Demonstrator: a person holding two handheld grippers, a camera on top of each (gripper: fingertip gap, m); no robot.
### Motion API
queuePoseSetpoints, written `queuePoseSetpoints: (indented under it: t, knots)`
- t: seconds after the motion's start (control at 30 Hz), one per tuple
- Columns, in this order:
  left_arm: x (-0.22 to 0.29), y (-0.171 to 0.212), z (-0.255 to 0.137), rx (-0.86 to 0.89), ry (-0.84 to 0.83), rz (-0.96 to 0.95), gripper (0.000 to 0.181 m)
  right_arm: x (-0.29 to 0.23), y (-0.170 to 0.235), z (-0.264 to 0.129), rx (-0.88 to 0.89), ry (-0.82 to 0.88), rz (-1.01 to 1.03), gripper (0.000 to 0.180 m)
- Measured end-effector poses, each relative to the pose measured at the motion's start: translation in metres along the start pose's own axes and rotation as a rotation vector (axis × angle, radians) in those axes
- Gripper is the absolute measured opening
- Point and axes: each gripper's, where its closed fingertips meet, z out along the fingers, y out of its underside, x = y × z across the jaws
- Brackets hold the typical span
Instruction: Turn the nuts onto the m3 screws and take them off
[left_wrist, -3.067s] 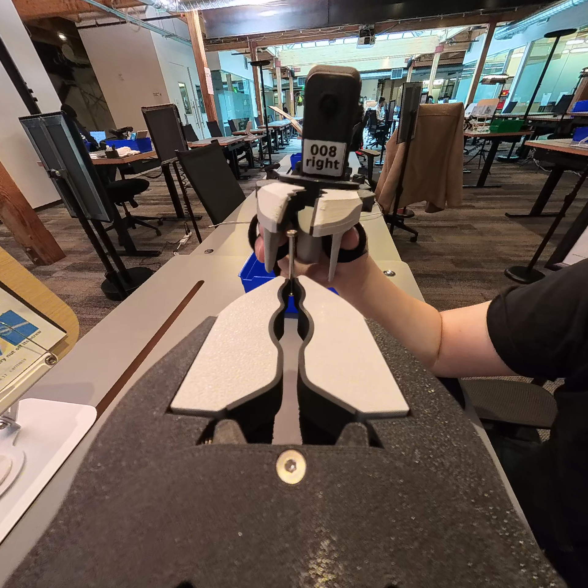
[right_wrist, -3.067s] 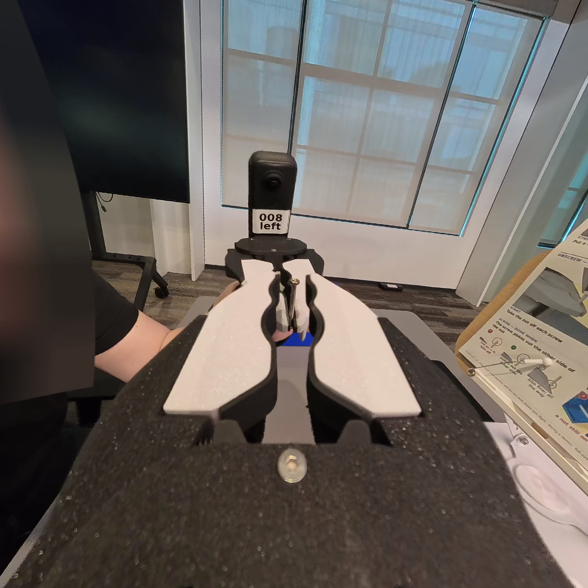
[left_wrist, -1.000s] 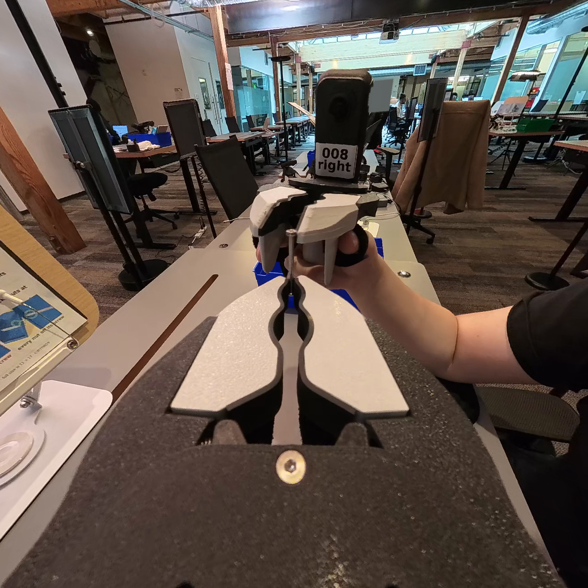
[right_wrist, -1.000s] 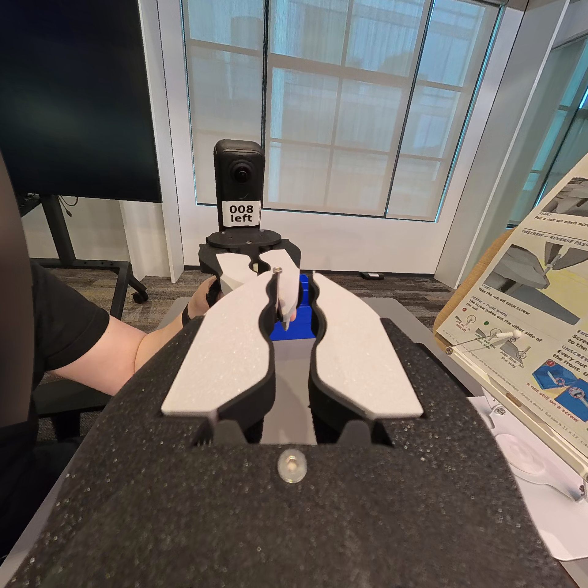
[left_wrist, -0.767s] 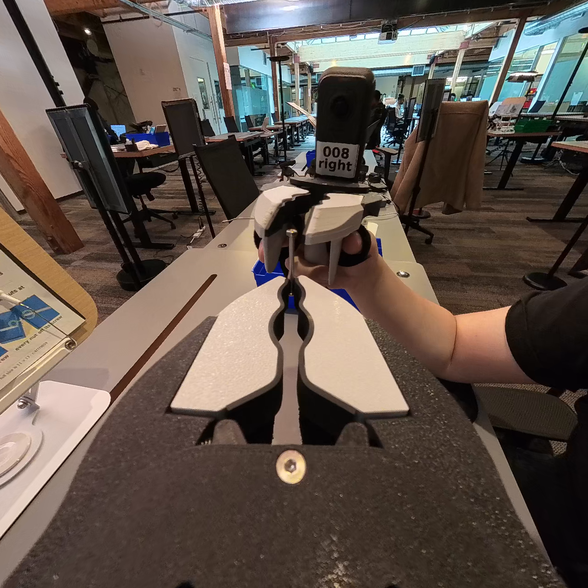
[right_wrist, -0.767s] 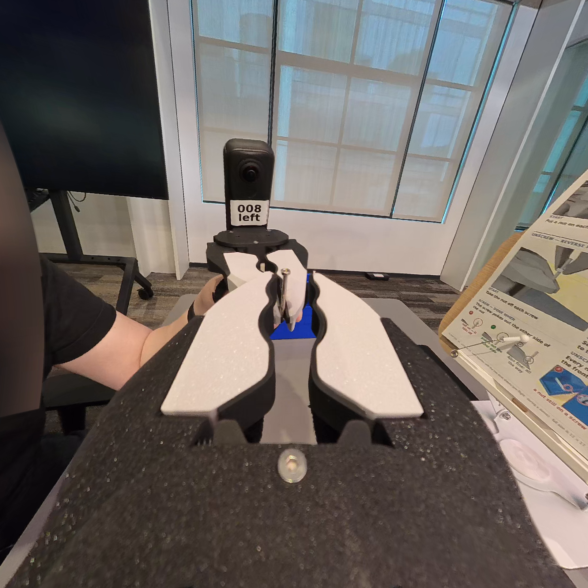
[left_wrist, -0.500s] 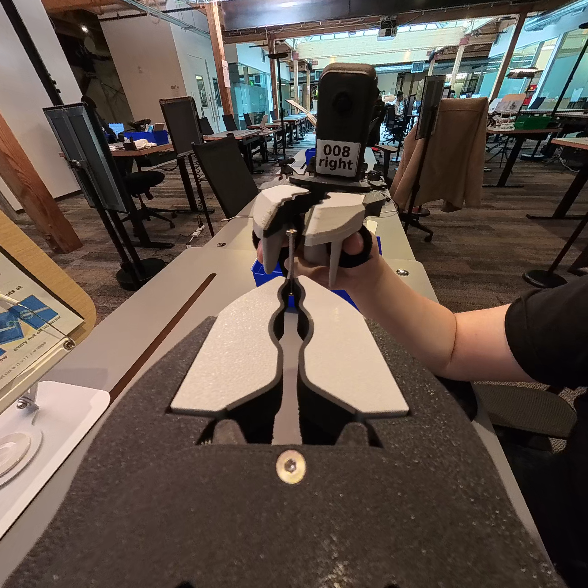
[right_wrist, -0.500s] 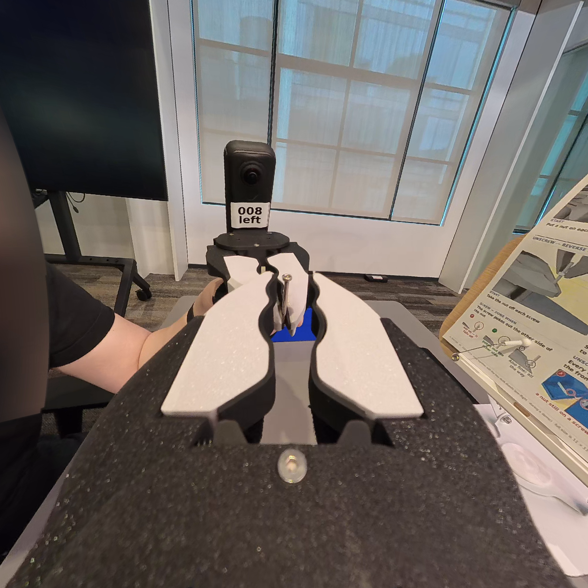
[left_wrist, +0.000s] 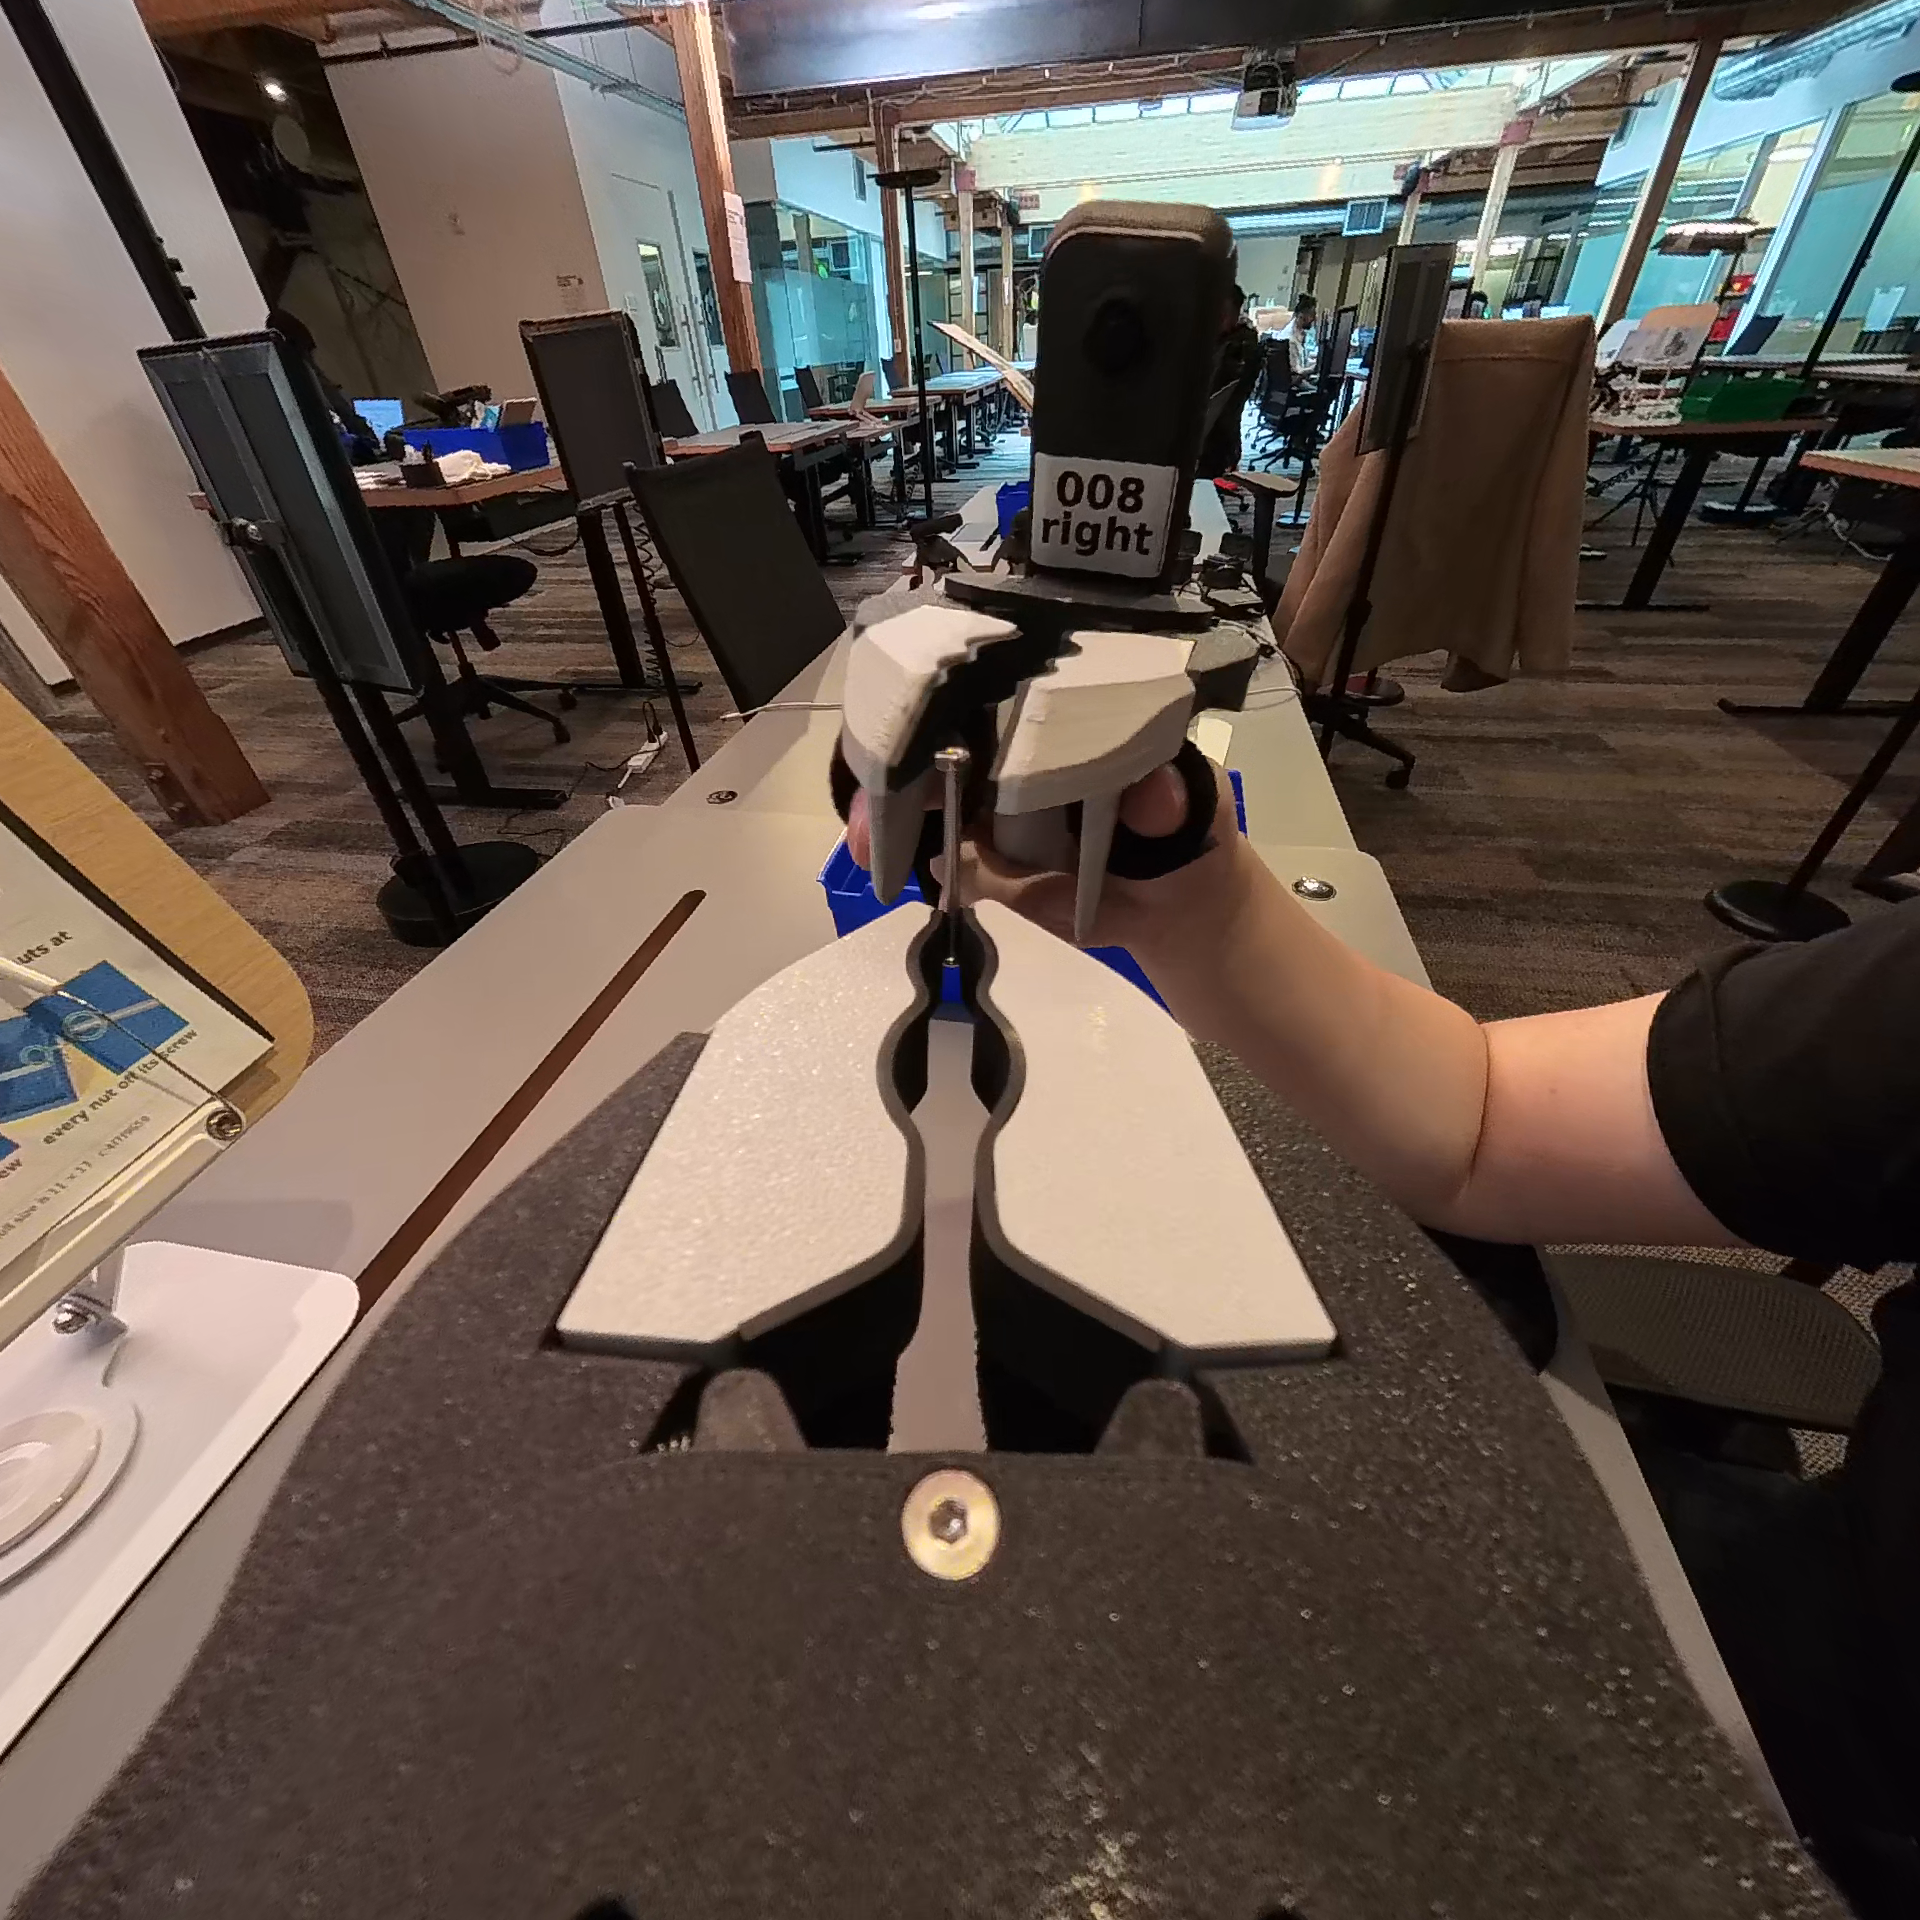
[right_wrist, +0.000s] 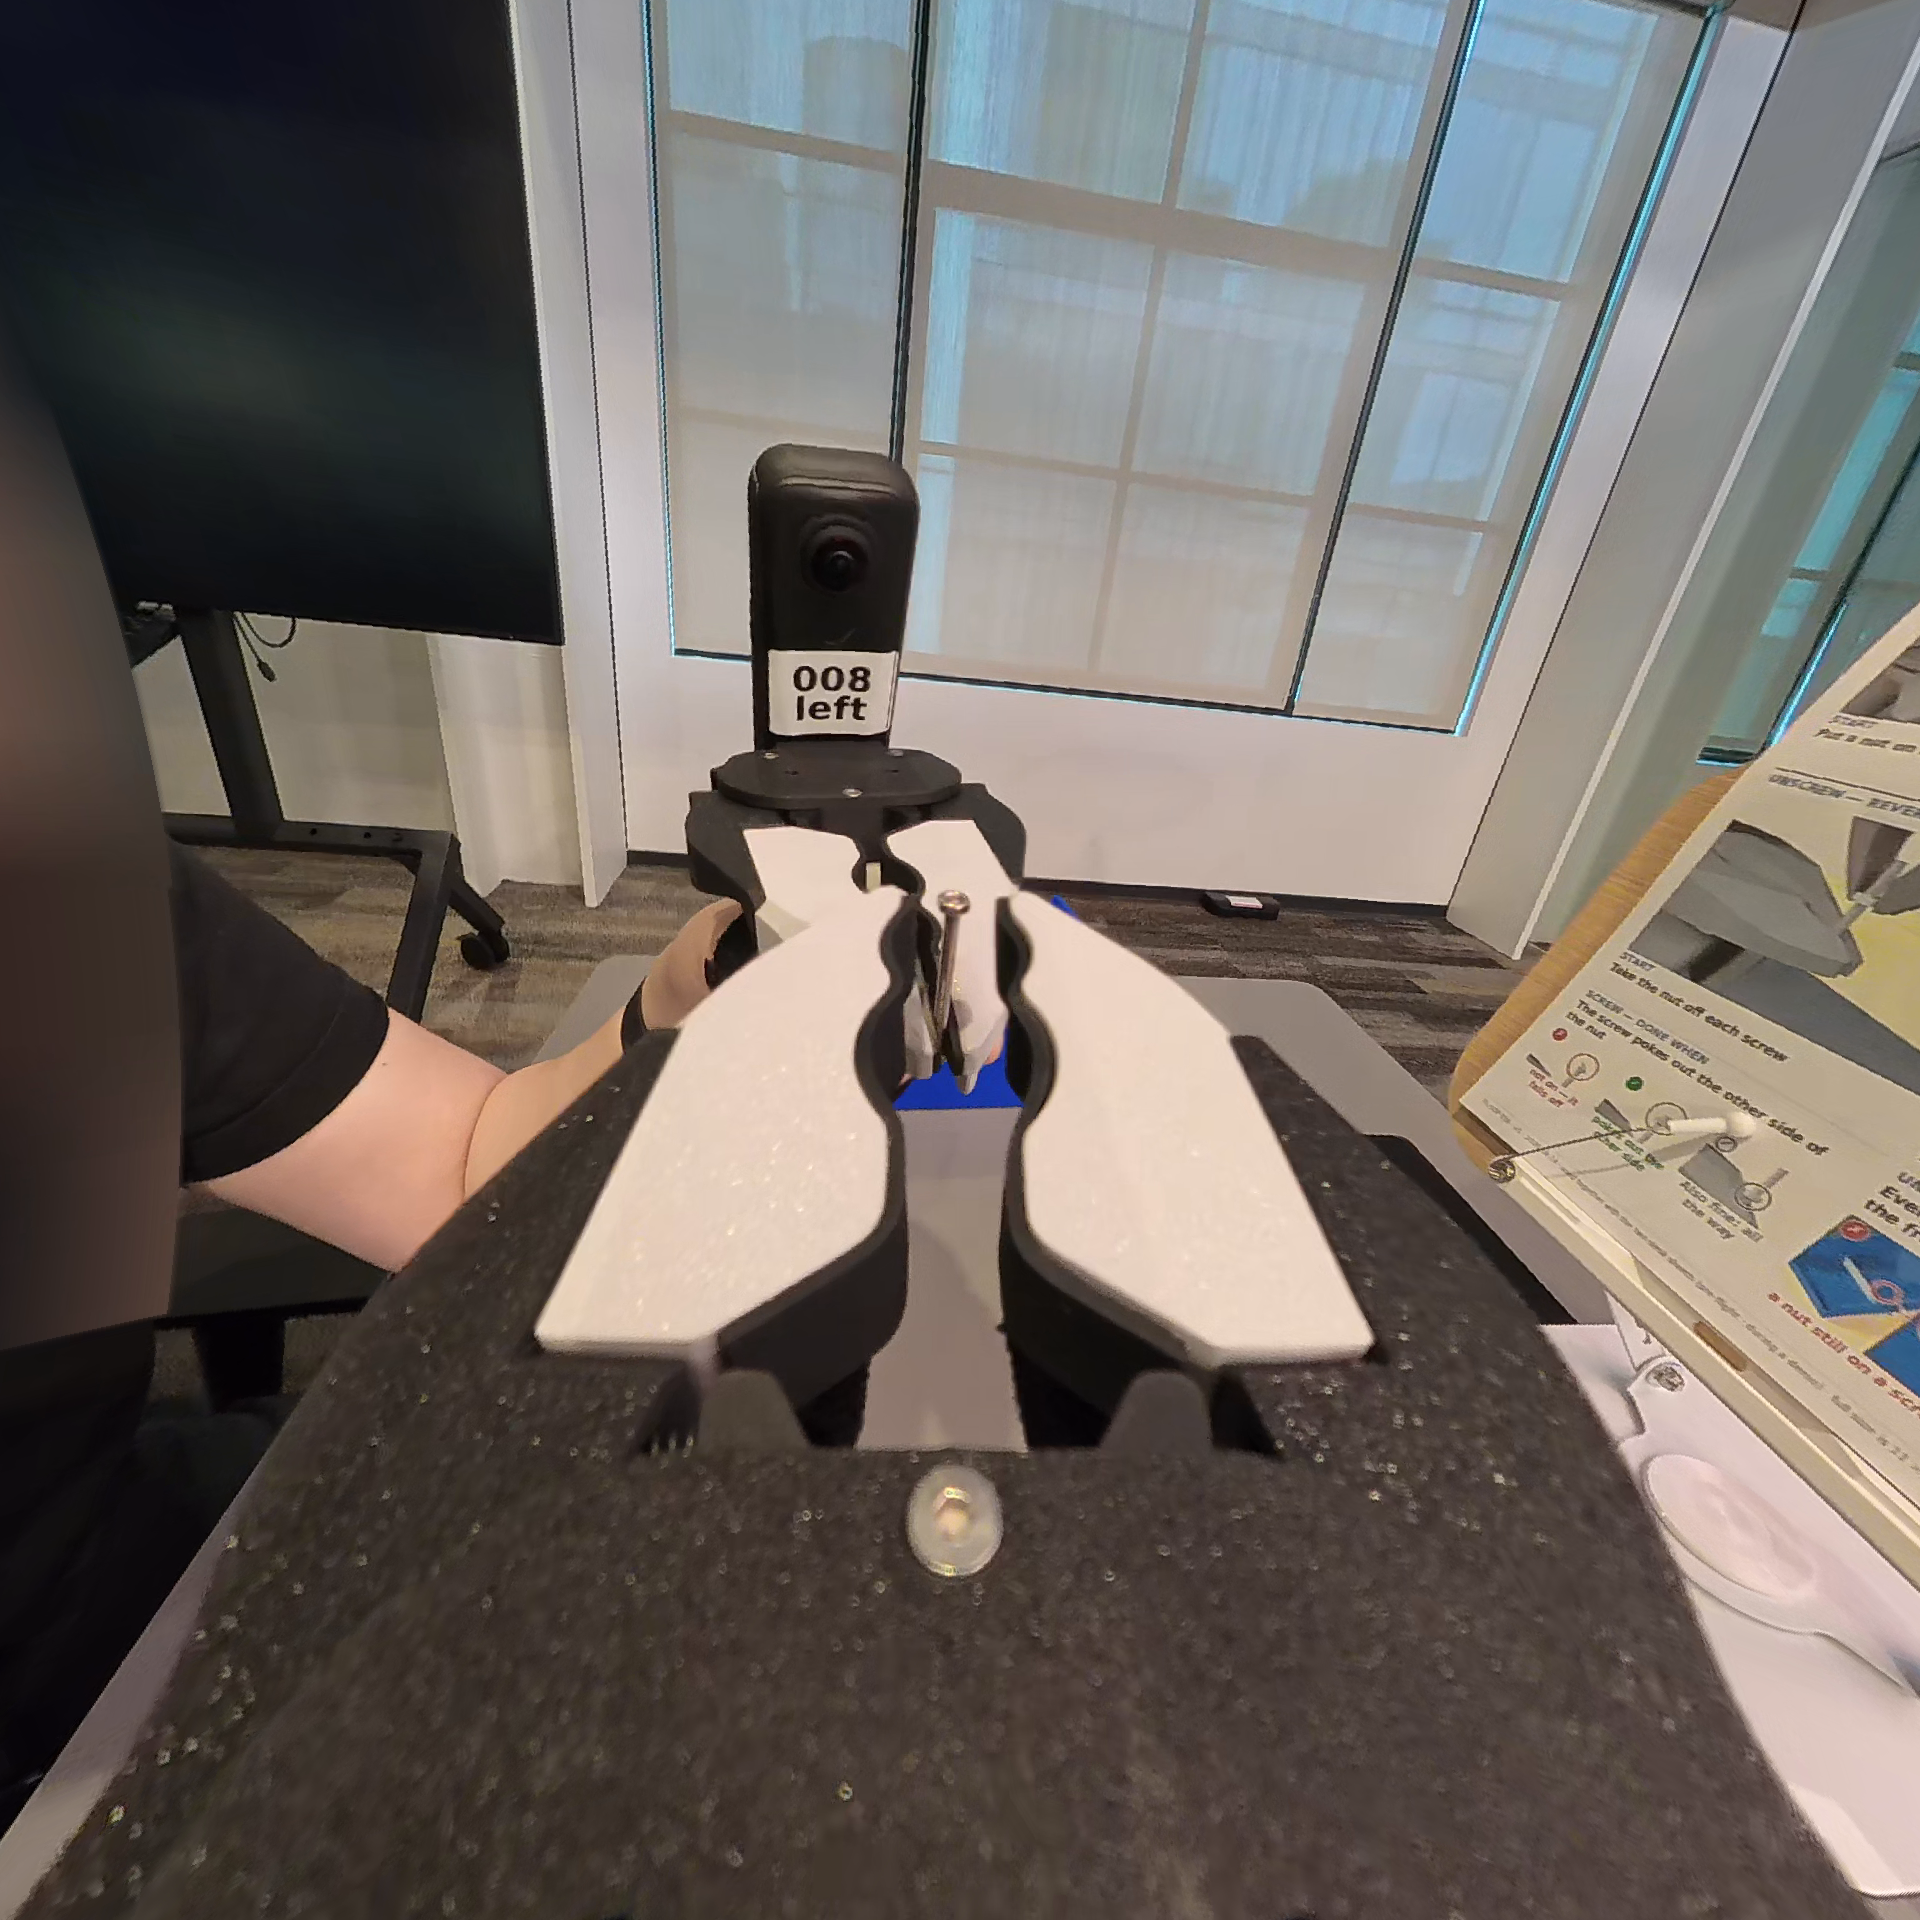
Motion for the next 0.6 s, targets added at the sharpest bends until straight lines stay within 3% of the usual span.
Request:
queuePoseSetpoints:
  t: [0.47,0.6]
  knots:
    - [0.005,0.000,-0.001,-0.004,0.032,-0.008,0.002,-0.008,-0.001,0.000,0.012,-0.038,0.005,0.005]
    - [0.020,0.002,-0.002,-0.019,0.167,-0.067,0.002,-0.019,-0.001,-0.006,0.031,-0.143,0.005,0.005]
